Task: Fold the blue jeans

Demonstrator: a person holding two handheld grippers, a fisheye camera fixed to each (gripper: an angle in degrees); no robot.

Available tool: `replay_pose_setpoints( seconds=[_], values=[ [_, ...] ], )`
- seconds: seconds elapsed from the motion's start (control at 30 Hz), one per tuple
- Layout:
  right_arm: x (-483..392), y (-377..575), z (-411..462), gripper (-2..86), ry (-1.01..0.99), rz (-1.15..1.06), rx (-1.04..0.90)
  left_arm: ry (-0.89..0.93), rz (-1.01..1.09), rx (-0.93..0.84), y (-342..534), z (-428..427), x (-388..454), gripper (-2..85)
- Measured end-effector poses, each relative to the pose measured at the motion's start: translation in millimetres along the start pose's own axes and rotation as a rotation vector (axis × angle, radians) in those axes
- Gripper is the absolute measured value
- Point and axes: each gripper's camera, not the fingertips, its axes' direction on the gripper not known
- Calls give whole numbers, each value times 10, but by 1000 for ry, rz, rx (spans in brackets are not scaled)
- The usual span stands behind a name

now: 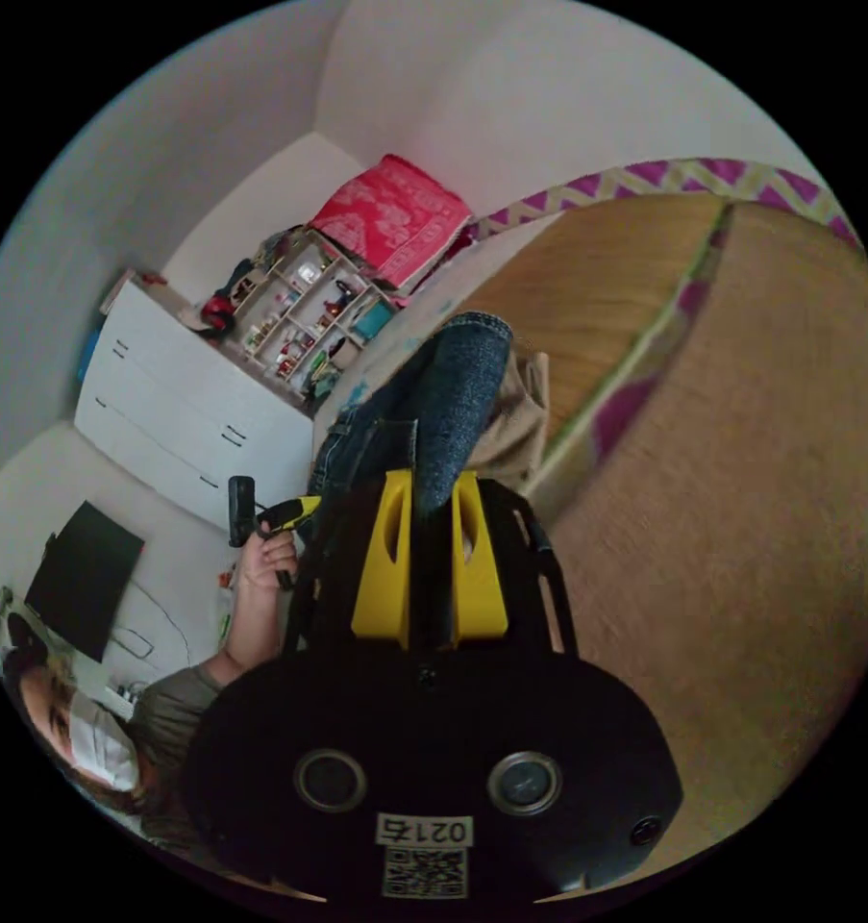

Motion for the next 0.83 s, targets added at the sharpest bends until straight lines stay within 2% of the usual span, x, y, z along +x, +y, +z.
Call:
replay_pose_setpoints(
  seconds=[0.17, 0.27, 0.43, 0.5, 0.63, 0.7, 0.83],
  values=[
    [-222, -831, 924, 83, 183, -7, 35, -61, -190, 126, -449, -28, -742, 80],
    [-68, -680, 1299, 85, 297, 10, -2, -286, -286, 73, -350, 119, -1132, 68],
    [82, 159, 1187, 84, 375, -109, -33, -426, -69, 147, 184, 122, -739, 21],
    [-46, 749, 940, 78, 404, -233, -7, -465, -7, 130, 515, 245, -405, -3],
    [-318, 1722, 544, 58, 463, -383, 18, -426, 196, 48, 1086, 587, 206, -8],
    [-442, 2321, 264, 53, 519, -414, 25, -320, 351, -8, 1497, 866, 613, -9],
    [-544, 3136, -209, 23, 668, -411, 49, -287, 423, -18, 2101, 1221, 1104, -10]
  ],
)
